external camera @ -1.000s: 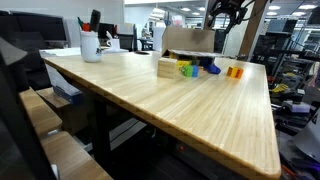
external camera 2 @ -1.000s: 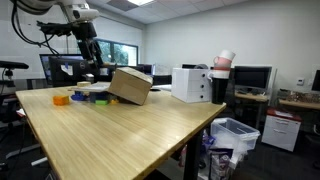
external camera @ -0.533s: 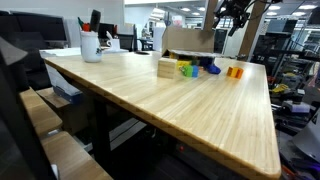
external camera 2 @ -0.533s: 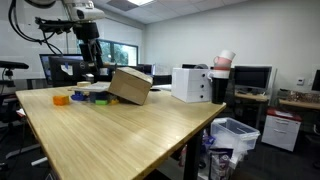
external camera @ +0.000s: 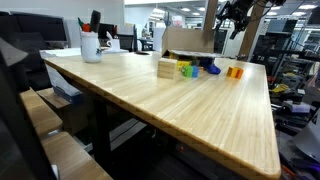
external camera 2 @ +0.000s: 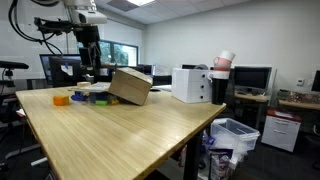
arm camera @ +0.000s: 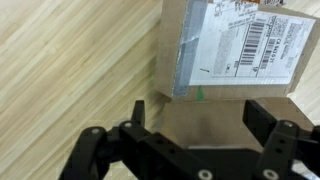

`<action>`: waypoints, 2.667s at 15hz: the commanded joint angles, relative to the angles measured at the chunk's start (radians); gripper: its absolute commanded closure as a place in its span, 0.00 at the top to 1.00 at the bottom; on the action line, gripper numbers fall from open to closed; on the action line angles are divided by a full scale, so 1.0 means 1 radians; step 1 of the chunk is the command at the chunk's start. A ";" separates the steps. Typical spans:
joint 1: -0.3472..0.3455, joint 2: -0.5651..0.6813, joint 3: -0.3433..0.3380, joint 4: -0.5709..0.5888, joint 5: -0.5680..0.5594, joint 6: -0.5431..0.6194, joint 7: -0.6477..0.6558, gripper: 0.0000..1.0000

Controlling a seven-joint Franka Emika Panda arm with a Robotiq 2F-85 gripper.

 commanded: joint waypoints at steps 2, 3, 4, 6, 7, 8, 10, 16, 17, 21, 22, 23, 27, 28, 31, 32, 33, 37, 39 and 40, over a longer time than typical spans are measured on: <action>-0.040 0.019 0.023 0.004 0.043 -0.016 -0.046 1.00; -0.043 0.021 0.026 0.004 0.042 -0.016 -0.045 1.00; -0.046 0.020 0.029 0.004 0.041 -0.016 -0.044 1.00; -0.048 0.019 0.035 0.004 0.040 -0.016 -0.043 1.00; -0.039 0.032 0.030 0.006 0.057 -0.007 -0.049 1.00; -0.036 0.047 0.029 0.002 0.068 -0.002 -0.043 1.00; -0.031 0.066 0.021 -0.008 0.094 -0.003 -0.049 1.00; -0.034 0.134 0.001 -0.022 0.165 -0.009 -0.061 1.00; -0.035 0.144 -0.001 -0.021 0.172 -0.010 -0.061 1.00; -0.037 0.153 -0.013 -0.035 0.219 0.000 -0.051 1.00; -0.039 0.150 -0.015 -0.044 0.236 0.006 -0.048 1.00; -0.041 0.143 -0.018 -0.053 0.251 0.012 -0.044 1.00; -0.058 0.141 -0.028 -0.072 0.301 0.021 -0.043 1.00; -0.063 0.147 -0.030 -0.070 0.304 0.020 -0.045 1.00; -0.075 0.151 -0.034 -0.072 0.313 0.025 -0.049 1.00; -0.076 0.151 -0.036 -0.070 0.318 0.025 -0.049 1.00; -0.077 0.149 -0.034 -0.070 0.322 0.029 -0.047 1.00; -0.073 0.132 -0.025 -0.086 0.347 0.071 -0.043 1.00; -0.067 0.123 -0.022 -0.102 0.370 0.092 -0.048 1.00; -0.065 0.121 -0.022 -0.110 0.380 0.098 -0.051 1.00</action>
